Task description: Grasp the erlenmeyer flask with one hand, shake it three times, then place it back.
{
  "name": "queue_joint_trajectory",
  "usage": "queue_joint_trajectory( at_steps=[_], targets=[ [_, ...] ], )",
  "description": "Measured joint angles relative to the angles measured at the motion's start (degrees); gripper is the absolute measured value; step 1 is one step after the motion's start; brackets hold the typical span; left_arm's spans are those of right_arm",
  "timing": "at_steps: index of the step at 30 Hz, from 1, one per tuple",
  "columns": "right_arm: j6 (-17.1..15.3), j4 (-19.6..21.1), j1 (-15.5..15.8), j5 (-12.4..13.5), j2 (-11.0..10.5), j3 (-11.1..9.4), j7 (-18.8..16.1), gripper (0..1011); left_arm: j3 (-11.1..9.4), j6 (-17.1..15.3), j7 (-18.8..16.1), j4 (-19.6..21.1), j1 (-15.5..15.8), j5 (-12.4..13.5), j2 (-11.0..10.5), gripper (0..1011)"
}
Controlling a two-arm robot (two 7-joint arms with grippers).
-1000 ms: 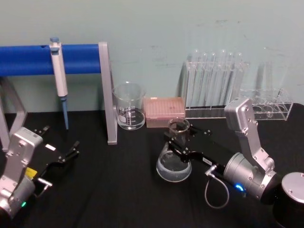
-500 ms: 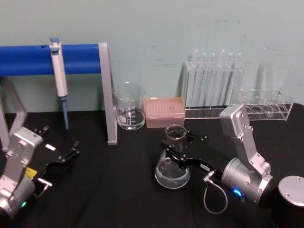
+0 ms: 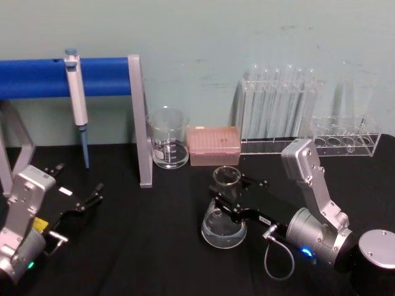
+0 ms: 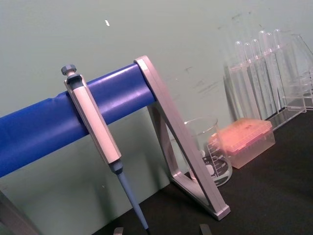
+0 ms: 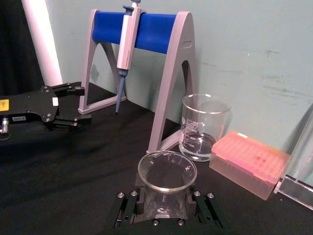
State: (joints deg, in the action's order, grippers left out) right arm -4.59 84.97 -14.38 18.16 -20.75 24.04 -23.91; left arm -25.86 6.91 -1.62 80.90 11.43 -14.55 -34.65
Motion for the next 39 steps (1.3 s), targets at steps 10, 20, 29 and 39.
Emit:
queue_joint_trajectory(
  at_steps=[10, 20, 29, 39],
  targets=[
    [-0.03, -0.74, -0.19, -0.15, 0.1, 0.15, -0.03, 457, 0.0, 0.0, 0.0, 0.0, 0.0, 0.0, 0.0, 1001],
    [-0.26, -1.08, -0.2, -0.27, 0.06, 0.22, -0.03, 457, 0.0, 0.0, 0.0, 0.0, 0.0, 0.0, 0.0, 1001],
    [-0.57, -1.06, -0.06, -0.68, -0.05, 0.37, 0.12, 457, 0.0, 0.0, 0.0, 0.0, 0.0, 0.0, 0.0, 1001],
    [-0.6, -0.98, -0.07, -0.81, -0.1, 0.43, 0.12, 457, 0.0, 0.0, 0.0, 0.0, 0.0, 0.0, 0.0, 1001]
  ],
)
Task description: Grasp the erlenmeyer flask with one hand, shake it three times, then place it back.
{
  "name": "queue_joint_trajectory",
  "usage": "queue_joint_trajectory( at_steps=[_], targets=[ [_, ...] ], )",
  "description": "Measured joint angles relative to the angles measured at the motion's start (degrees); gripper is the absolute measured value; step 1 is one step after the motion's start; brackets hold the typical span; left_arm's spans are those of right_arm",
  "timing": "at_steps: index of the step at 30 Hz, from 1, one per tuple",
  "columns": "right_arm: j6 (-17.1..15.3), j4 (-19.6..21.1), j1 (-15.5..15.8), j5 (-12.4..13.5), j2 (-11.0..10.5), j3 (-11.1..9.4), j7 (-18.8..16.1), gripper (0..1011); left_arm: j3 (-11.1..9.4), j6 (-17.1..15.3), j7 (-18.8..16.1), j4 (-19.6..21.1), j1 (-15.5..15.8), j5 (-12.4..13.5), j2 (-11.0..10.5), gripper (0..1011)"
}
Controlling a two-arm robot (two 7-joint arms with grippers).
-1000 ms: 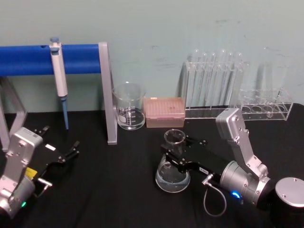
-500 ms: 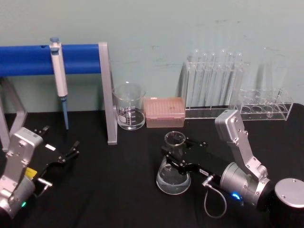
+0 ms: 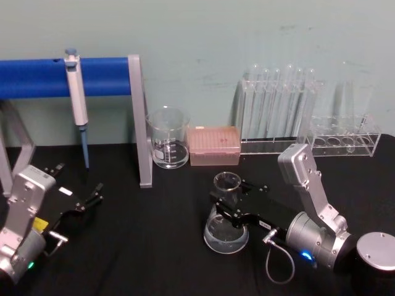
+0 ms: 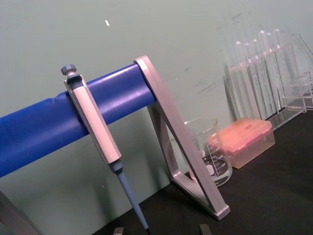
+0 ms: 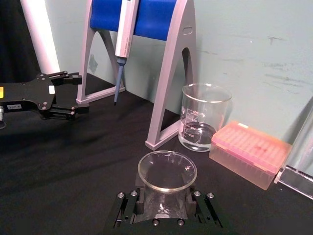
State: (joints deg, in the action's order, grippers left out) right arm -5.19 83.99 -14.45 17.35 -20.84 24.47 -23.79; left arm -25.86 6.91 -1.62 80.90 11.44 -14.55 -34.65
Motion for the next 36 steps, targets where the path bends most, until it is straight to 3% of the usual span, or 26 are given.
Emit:
queue_joint_trajectory(
  at_steps=[12, 16, 27, 30, 36],
  targets=[
    [0.02, 0.06, 0.04, 0.14, 0.06, -0.07, 0.05, 473, 0.0, 0.0, 0.0, 0.0, -0.01, 0.0, 0.0, 1001],
    [0.03, 0.08, 0.05, 0.17, 0.07, -0.1, 0.07, 629, 0.0, 0.0, 0.0, 0.0, 0.0, 0.0, 0.0, 1001],
    [0.03, 0.07, 0.05, 0.2, 0.07, -0.1, 0.07, 944, 0.0, 0.0, 0.0, 0.0, 0.0, 0.0, 0.0, 1001],
    [0.02, 0.08, 0.05, 0.2, 0.07, -0.1, 0.07, 1002, 0.0, 0.0, 0.0, 0.0, -0.01, 0.0, 0.0, 1001],
    [0.01, 0.05, 0.05, 0.19, 0.07, -0.11, 0.07, 1000, 0.0, 0.0, 0.0, 0.0, 0.0, 0.0, 0.0, 1001]
  ],
)
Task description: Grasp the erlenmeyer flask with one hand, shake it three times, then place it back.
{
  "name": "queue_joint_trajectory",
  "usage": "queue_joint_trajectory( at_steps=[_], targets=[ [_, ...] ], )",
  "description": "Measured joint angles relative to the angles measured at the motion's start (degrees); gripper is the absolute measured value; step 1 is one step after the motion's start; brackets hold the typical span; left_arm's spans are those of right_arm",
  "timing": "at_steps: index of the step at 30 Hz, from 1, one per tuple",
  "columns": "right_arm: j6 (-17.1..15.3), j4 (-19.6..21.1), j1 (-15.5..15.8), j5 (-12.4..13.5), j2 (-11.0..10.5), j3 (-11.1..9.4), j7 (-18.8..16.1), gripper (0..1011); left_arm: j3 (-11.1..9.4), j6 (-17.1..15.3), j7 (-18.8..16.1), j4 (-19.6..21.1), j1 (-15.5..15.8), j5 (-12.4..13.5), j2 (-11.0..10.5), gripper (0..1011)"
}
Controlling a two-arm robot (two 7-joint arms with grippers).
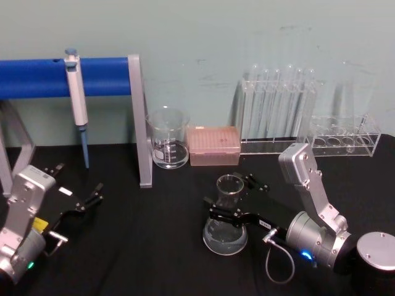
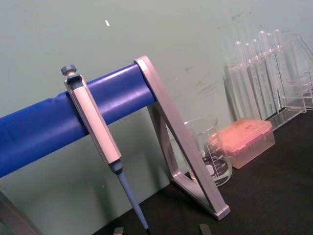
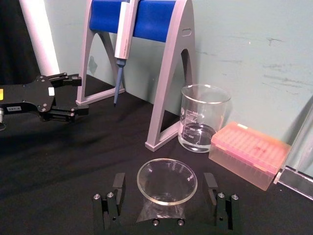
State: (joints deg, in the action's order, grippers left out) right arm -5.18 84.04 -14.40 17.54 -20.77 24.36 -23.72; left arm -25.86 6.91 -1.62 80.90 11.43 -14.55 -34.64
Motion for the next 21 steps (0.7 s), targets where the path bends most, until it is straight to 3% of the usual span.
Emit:
queue_joint_trajectory(
  at_steps=[8, 21],
  targets=[
    [0.22, 0.25, 0.35, 0.48, -0.33, -0.24, -0.53, 1000, 0.0, 0.0, 0.0, 0.0, 0.0, 0.0, 0.0, 1001],
    [-0.4, 5.18, 4.1, 2.07, -3.69, -2.06, -0.74, 1000, 0.0, 0.0, 0.0, 0.0, 0.0, 0.0, 0.0, 1001]
  ],
)
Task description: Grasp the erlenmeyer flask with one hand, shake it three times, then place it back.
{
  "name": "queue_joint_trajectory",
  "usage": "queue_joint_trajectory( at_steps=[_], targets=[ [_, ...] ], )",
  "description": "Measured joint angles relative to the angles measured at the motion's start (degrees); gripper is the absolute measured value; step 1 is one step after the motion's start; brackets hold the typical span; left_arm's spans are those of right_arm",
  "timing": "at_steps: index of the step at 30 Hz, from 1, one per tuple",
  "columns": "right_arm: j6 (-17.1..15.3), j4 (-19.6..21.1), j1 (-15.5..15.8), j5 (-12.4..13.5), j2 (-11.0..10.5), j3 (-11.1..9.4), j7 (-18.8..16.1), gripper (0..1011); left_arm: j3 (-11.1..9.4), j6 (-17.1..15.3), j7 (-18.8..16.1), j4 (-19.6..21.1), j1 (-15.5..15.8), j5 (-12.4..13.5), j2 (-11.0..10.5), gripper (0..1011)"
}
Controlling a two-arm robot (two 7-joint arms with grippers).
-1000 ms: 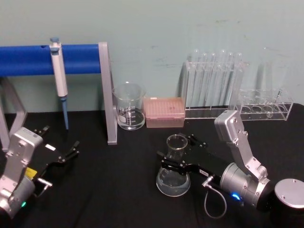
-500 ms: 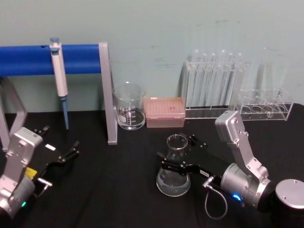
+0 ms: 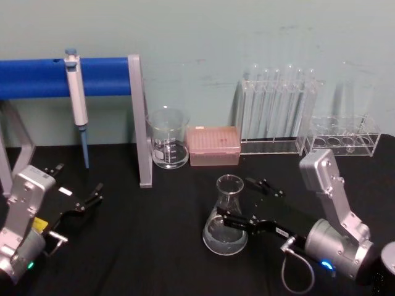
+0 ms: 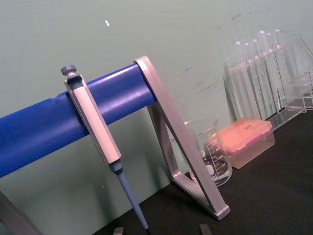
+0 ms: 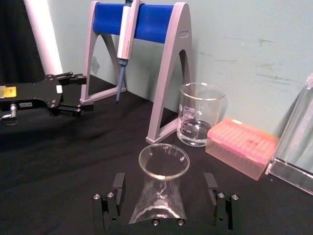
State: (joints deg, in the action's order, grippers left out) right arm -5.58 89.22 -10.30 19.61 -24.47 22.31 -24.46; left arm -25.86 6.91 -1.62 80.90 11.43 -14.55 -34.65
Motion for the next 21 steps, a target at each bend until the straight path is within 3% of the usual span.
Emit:
queue_joint_trajectory(
  at_steps=[11, 21],
  targets=[
    [-0.67, 4.48, 3.57, 1.39, -3.25, -2.29, 0.67, 1000, 0.0, 0.0, 0.0, 0.0, 0.0, 0.0, 0.0, 1001],
    [-1.09, 4.86, 4.71, -0.08, -2.28, -4.37, 5.65, 1000, 0.0, 0.0, 0.0, 0.0, 0.0, 0.0, 0.0, 1001]
  ],
)
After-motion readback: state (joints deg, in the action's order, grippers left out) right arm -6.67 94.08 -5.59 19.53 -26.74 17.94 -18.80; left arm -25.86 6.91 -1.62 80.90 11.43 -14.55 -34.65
